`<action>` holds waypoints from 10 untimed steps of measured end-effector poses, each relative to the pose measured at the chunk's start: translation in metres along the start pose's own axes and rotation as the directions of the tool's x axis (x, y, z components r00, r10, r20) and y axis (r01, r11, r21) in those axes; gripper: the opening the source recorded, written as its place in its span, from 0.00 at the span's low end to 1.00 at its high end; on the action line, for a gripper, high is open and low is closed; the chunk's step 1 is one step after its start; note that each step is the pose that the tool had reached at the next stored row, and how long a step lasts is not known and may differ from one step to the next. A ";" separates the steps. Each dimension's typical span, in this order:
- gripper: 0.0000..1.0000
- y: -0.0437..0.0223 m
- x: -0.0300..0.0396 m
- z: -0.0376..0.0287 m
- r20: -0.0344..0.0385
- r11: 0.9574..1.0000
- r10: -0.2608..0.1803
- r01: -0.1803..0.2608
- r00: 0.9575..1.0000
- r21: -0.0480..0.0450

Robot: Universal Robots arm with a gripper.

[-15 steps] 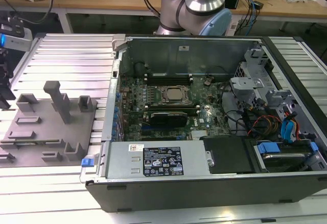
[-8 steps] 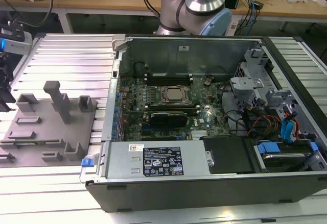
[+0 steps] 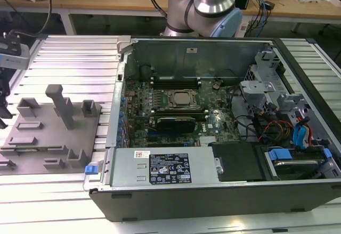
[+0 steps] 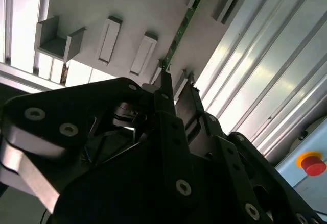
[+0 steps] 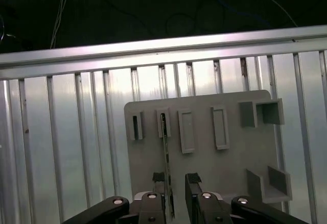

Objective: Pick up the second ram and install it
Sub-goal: 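Pick up the second ram and move it above second insertion slot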

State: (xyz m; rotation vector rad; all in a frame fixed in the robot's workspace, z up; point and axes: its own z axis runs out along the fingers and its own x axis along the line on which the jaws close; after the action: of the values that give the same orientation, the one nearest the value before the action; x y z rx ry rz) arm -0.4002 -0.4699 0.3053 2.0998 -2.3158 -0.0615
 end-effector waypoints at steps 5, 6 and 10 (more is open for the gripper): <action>0.30 -0.0056 -0.0002 0.0065 0.000 1.000 -0.007 0.007 1.000 0.000; 0.30 -0.0066 -0.0004 0.0080 -0.001 1.000 -0.022 0.022 1.000 0.000; 0.30 -0.0080 -0.0004 0.0117 -0.002 0.999 -0.046 0.046 0.999 -0.001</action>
State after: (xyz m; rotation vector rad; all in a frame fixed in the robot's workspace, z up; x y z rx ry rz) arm -0.3926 -0.4701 0.2934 2.1519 -2.2663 -0.0608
